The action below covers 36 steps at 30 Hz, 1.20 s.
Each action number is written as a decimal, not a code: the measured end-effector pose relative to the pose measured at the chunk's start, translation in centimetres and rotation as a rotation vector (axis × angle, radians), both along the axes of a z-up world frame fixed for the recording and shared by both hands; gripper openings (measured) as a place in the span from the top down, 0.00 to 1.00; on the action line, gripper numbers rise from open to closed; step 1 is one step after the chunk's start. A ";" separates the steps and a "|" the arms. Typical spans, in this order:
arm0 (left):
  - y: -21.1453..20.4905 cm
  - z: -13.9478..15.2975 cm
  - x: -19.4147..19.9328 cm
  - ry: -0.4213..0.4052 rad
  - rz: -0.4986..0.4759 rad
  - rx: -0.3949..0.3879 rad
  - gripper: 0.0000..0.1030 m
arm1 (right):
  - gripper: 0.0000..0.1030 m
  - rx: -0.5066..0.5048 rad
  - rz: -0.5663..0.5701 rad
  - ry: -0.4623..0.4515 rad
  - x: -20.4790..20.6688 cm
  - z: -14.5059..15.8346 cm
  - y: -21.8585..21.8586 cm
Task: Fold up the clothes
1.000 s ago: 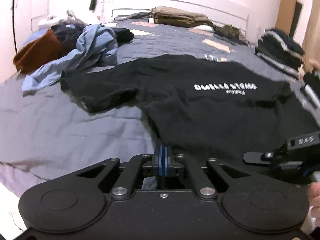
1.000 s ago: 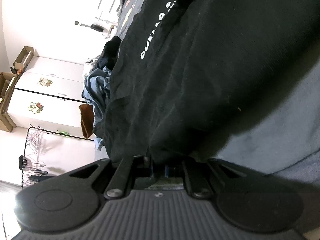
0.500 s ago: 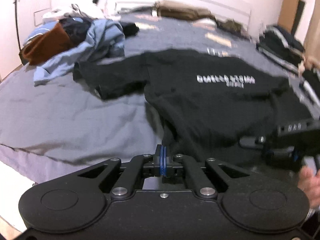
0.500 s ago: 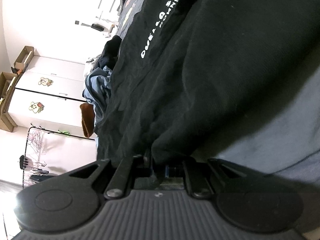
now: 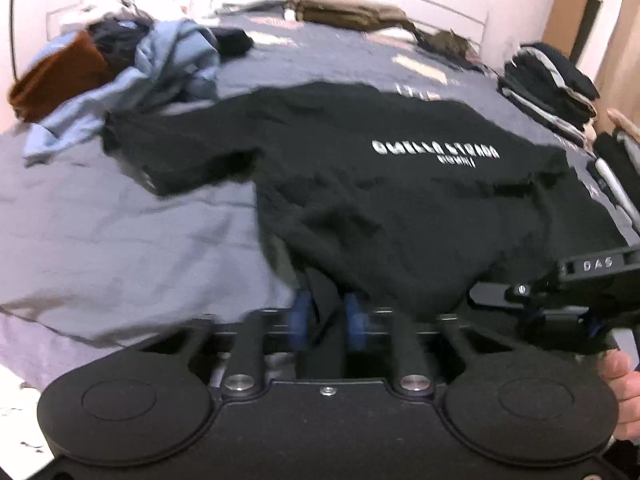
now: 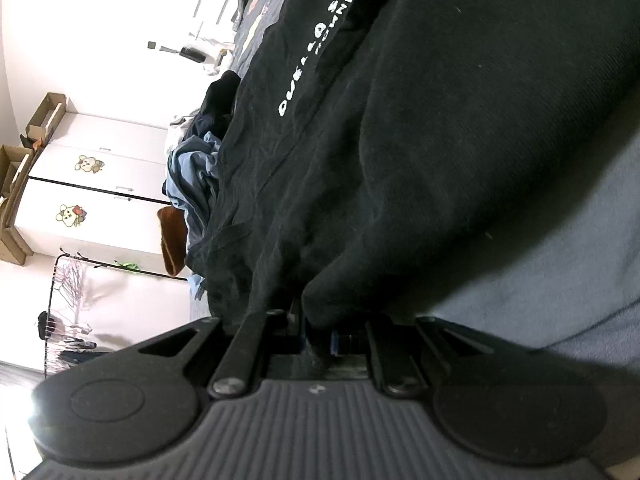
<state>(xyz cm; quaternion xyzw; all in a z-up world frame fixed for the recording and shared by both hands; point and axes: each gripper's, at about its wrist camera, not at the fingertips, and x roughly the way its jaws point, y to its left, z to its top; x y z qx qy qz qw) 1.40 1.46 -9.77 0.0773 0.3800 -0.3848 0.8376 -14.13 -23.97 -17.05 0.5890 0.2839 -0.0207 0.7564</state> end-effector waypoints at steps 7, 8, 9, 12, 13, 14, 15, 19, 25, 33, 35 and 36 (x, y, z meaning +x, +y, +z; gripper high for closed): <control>2.8 2.2 0.7 -0.021 0.132 -0.127 0.99 | 0.89 0.006 0.002 -0.010 0.0 0.1 0.1; 3.0 2.2 0.8 -0.016 0.140 -0.117 0.99 | 0.89 0.003 0.000 -0.011 0.0 0.1 0.0; 3.3 2.1 0.8 -0.011 0.148 -0.107 0.99 | 0.89 0.000 -0.002 -0.012 0.0 0.2 0.0; 2.9 1.6 0.9 -0.003 0.151 -0.062 0.99 | 0.89 0.005 -0.006 -0.005 0.0 0.0 -0.1; 2.7 1.5 0.9 -0.009 0.151 -0.048 0.99 | 0.89 0.004 -0.006 -0.003 0.0 -0.1 -0.1; 2.5 1.4 0.9 -0.016 0.151 -0.034 0.99 | 0.89 0.005 -0.006 -0.002 0.0 -0.1 -0.1; 2.5 1.5 1.0 -0.010 0.156 -0.035 0.99 | 0.89 0.004 -0.006 -0.003 0.0 0.0 -0.1; 2.7 1.5 0.9 0.011 0.148 -0.016 0.93 | 0.89 0.003 -0.003 -0.003 0.0 -0.1 -0.2; 4.2 2.6 1.9 0.000 0.209 -0.128 0.75 | 0.81 -0.010 0.012 0.010 -0.1 0.9 -0.2; 1.8 2.7 3.5 -0.057 0.151 -0.108 0.75 | 0.60 -0.176 0.129 0.024 -1.8 6.0 -0.3; 1.2 2.7 3.9 -0.071 0.136 -0.103 0.75 | 0.60 -0.231 0.140 -0.001 -2.1 7.8 -1.5; 0.9 2.7 4.1 -0.078 0.129 -0.101 0.75 | 0.60 -0.265 0.142 -0.017 -2.3 8.7 -2.2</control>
